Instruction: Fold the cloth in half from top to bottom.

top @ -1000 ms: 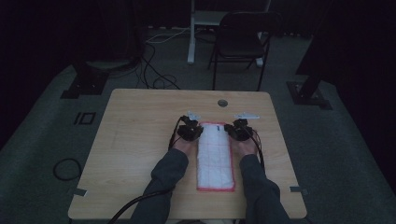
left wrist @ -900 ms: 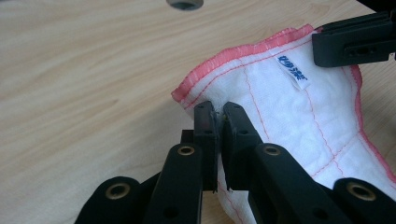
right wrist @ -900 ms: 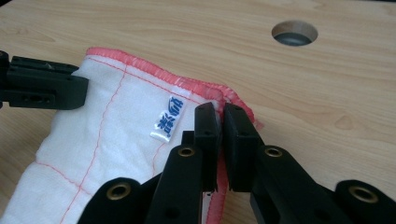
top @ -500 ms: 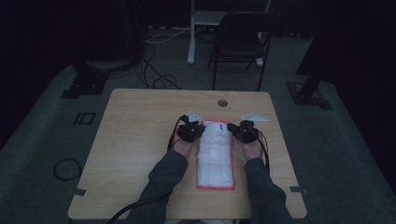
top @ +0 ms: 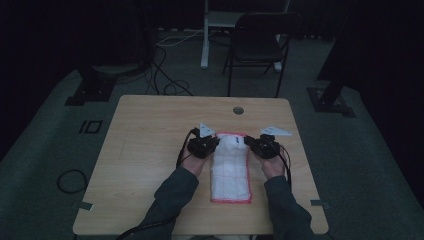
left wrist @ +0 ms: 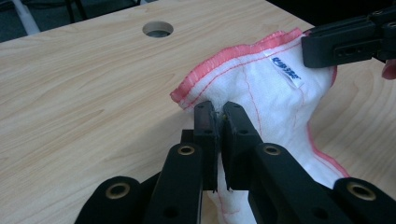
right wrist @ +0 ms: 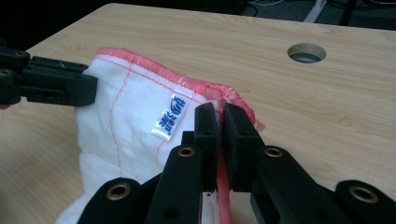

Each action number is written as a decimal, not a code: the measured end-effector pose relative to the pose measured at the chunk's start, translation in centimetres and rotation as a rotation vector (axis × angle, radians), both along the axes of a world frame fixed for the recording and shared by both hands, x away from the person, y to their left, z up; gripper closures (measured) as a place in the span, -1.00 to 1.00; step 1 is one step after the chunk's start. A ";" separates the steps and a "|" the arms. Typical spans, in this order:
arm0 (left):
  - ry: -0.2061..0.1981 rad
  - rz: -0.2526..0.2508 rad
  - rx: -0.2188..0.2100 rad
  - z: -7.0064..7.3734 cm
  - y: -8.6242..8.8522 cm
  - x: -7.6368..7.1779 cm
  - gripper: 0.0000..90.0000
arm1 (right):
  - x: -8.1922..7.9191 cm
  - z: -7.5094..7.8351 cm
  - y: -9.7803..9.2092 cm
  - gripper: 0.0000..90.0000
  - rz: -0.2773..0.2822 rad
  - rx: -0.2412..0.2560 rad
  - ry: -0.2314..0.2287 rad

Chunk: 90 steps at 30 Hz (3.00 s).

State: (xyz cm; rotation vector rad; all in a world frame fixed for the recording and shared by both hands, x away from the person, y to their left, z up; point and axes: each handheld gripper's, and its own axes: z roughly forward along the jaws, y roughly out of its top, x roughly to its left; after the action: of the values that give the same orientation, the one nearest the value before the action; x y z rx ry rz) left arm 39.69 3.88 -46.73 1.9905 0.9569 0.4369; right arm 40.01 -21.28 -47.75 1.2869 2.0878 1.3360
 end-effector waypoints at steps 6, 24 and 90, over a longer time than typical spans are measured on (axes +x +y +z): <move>-0.014 -0.012 -0.008 0.3 -0.1 -1.3 0.91 | -1.1 0.2 -0.3 0.90 0.008 0.003 -0.002; -0.033 -0.044 -0.006 -0.1 0.6 -5.0 0.91 | -4.3 0.0 -0.6 0.90 0.075 0.043 0.021; 0.069 -0.063 0.005 -5.2 1.2 -6.3 0.71 | -11.0 -4.7 -1.0 0.82 0.127 0.005 0.088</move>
State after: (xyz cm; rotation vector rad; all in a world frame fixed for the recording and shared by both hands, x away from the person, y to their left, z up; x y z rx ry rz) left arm 33.40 5.06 -51.89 2.0460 0.9333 0.3378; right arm 29.05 -22.23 -52.43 1.2551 2.2613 1.3600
